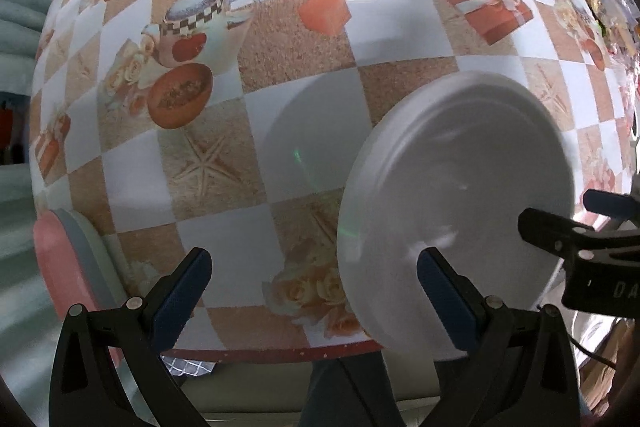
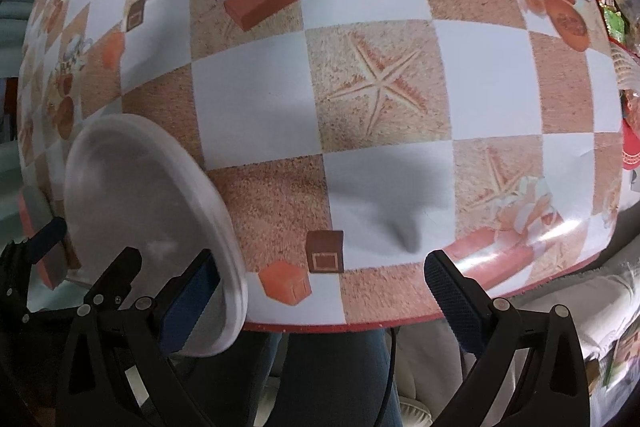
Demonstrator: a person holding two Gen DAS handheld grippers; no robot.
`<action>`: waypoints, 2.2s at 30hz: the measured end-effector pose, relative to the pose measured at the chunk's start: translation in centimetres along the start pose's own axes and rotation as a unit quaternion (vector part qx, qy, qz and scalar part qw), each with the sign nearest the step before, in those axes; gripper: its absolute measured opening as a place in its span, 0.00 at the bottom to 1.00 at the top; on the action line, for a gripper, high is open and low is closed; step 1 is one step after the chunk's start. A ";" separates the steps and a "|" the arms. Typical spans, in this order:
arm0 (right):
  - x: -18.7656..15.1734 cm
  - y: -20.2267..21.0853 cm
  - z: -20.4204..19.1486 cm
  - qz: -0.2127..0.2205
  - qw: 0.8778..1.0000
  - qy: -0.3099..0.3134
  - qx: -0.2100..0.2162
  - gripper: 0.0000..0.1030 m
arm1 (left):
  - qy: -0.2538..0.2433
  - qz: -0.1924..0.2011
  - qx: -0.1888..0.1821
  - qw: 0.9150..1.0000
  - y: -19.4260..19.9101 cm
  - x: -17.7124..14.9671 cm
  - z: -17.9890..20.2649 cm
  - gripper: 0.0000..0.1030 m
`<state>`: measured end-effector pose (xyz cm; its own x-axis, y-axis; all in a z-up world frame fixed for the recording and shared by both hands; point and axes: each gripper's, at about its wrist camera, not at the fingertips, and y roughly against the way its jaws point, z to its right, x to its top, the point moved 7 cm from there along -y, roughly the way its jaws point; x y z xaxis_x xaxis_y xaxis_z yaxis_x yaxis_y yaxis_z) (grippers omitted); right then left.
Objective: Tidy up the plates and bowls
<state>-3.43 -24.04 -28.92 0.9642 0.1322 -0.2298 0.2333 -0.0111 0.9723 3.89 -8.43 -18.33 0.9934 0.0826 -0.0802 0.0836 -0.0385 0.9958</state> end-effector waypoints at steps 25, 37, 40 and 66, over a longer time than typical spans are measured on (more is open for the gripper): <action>3.8 -1.2 -2.1 -0.006 1.000 0.000 -0.007 1.00 | 0.032 -0.012 -0.056 0.998 -4.5 -0.2 -1.6 1.00; 2.9 0.4 -5.0 0.013 0.998 0.016 0.061 0.21 | -0.013 0.002 -0.096 0.995 -1.6 1.4 2.6 0.36; 3.0 0.4 -5.2 0.011 0.998 0.014 0.058 0.21 | -0.007 0.001 -0.100 0.995 -1.7 1.6 2.6 0.36; 3.4 -1.1 -14.2 0.007 0.997 0.065 0.038 0.22 | 0.041 0.017 -0.100 0.994 -3.1 -0.1 -8.0 0.36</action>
<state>-2.18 -9.55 -30.17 0.9438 0.2597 -0.2044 0.2338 -0.0877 0.9683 2.90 -0.33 -21.06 0.9848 0.1659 -0.0514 0.0253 0.1558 0.9875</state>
